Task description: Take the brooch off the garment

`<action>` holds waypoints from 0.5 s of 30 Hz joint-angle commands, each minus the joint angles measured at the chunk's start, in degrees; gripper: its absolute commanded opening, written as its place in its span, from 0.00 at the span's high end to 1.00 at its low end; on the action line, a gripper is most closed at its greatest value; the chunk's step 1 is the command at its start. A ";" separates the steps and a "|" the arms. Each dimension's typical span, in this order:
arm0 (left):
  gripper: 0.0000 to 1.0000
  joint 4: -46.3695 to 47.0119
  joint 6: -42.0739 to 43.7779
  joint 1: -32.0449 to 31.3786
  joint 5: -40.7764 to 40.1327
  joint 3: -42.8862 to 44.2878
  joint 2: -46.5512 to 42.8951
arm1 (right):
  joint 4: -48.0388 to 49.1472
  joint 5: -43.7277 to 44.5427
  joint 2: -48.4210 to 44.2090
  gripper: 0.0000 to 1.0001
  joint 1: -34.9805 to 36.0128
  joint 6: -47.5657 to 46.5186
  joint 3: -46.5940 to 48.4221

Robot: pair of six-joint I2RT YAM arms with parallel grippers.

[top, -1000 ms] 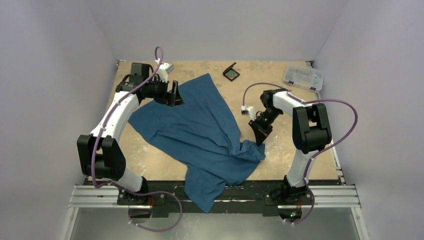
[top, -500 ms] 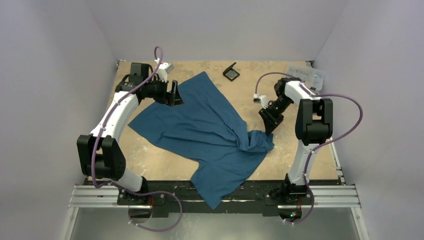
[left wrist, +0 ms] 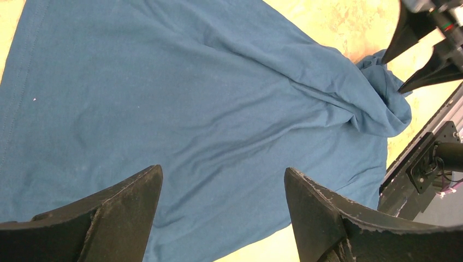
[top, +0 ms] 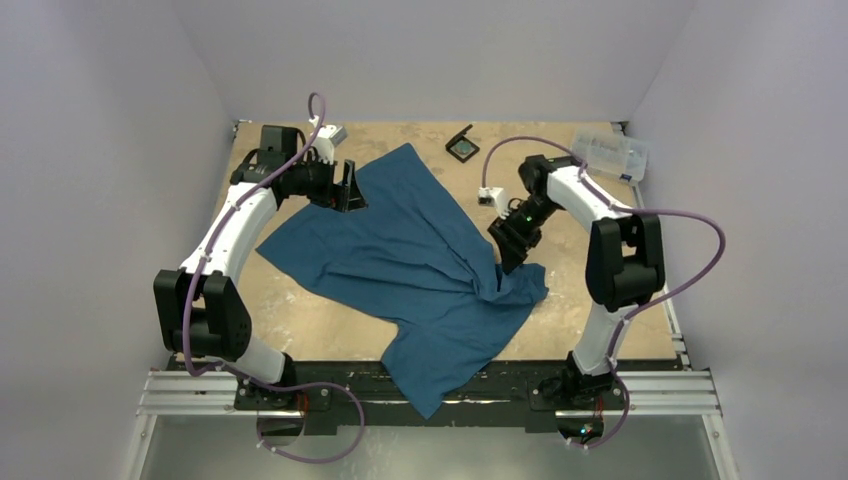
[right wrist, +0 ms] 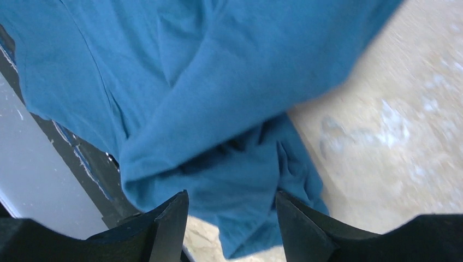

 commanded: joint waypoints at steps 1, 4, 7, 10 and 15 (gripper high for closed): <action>0.19 1.64 0.56 0.64 1.21 0.61 -1.39 | 4.94 -0.69 2.27 0.36 3.42 4.07 -1.34; 0.19 1.63 0.68 0.64 1.32 0.54 -1.46 | 6.63 1.08 3.92 0.38 3.62 4.89 -2.13; 0.19 1.62 0.73 0.64 1.34 0.40 -1.55 | 6.79 1.86 3.62 0.65 3.57 4.71 -2.03; 0.19 1.75 0.68 0.66 1.42 0.10 -1.45 | 5.34 0.95 2.57 1.00 3.54 3.91 -1.01; 0.19 2.27 0.50 0.73 1.59 0.07 -1.46 | 5.08 1.67 -0.66 1.00 0.95 5.76 3.37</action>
